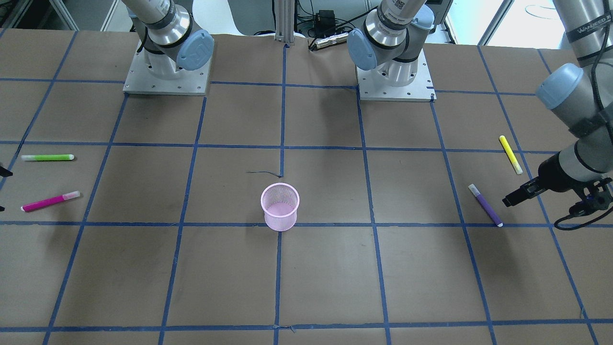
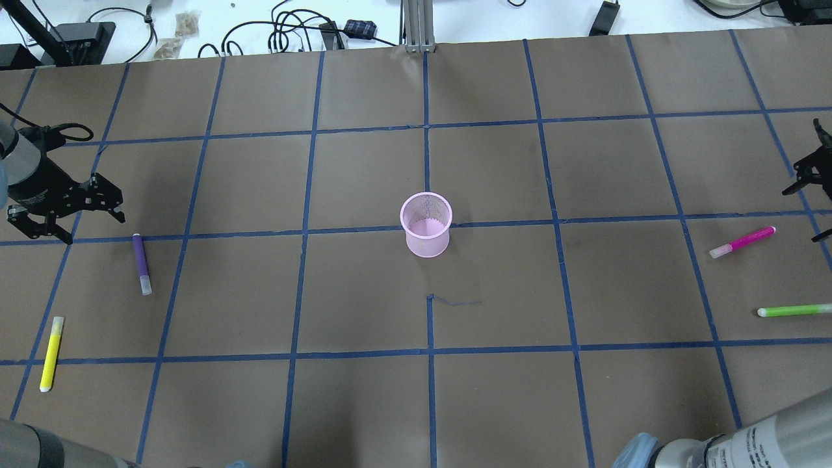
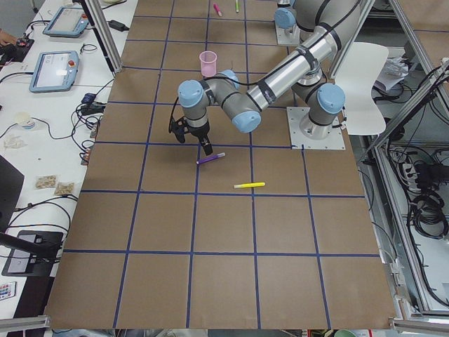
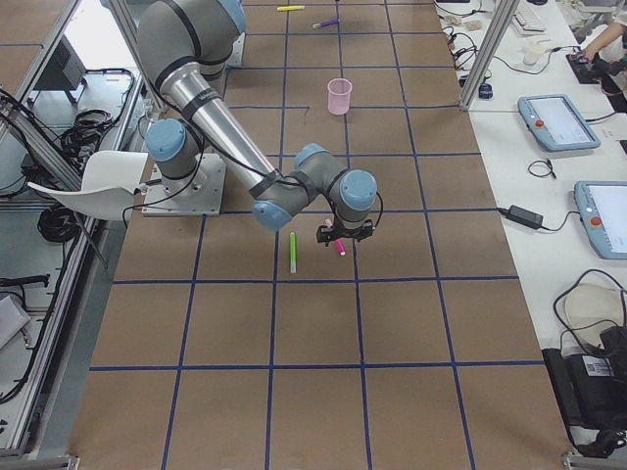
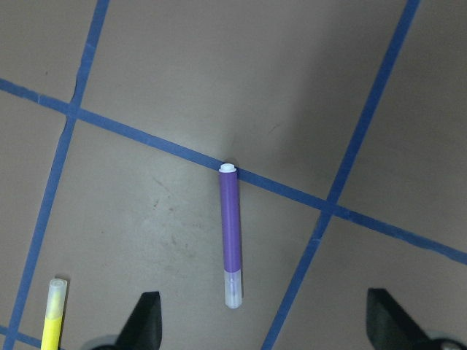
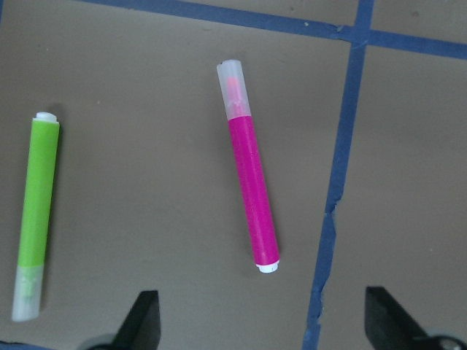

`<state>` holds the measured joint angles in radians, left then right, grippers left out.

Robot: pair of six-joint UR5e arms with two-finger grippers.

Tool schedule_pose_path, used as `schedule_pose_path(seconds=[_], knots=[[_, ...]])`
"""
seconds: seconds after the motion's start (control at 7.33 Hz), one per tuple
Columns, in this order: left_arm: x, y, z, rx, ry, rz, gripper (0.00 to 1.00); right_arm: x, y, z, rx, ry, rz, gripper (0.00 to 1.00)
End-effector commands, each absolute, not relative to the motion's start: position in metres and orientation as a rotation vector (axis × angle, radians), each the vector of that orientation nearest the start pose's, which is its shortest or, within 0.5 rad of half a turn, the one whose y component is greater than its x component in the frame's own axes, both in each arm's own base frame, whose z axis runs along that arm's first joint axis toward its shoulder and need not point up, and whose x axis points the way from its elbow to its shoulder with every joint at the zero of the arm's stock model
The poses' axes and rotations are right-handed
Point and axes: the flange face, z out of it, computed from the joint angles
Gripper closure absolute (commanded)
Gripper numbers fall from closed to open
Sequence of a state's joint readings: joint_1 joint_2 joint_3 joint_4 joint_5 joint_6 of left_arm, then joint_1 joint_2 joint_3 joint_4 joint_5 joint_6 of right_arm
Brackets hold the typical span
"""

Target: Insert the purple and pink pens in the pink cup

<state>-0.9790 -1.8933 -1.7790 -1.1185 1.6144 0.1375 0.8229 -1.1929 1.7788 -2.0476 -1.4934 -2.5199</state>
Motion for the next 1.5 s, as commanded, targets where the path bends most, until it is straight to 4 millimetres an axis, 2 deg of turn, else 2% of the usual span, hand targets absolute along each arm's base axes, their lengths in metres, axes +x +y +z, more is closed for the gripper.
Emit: schedule_pose_path(seconds=[0.0, 0.14, 0.27, 0.55, 1.09, 1.23, 1.36], knots=[[0.224, -0.554, 0.227, -0.726, 3.031, 0.063, 0.00, -0.274, -0.504, 0.200, -2.447, 1.893, -0.147, 0.05], [0.224, -0.556, 0.214, -0.736, 3.034, 0.078, 0.00, -0.265, -0.494, 0.185, -2.458, 1.890, -0.147, 0.05], [0.225, -0.558, 0.202, -0.842, 3.007, 0.080, 0.00, -0.262, -0.491, 0.179, -2.545, 1.869, -0.138, 0.07], [0.223, -0.561, 0.184, -0.882, 3.004, 0.115, 0.00, -0.257, -0.486, 0.172, -2.593, 1.822, -0.138, 0.10], [0.205, -0.567, 0.179, -0.881, 3.001, 0.132, 0.00, -0.258, -0.486, 0.174, -2.585, 1.842, -0.135, 0.53], [0.205, -0.567, 0.178, -0.875, 3.006, 0.139, 0.11, -0.258, -0.486, 0.174, -2.586, 1.843, -0.135, 0.60], [0.205, -0.567, 0.177, -0.853, 3.002, 0.145, 0.15, -0.258, -0.486, 0.174, -2.585, 1.845, -0.135, 0.63]])
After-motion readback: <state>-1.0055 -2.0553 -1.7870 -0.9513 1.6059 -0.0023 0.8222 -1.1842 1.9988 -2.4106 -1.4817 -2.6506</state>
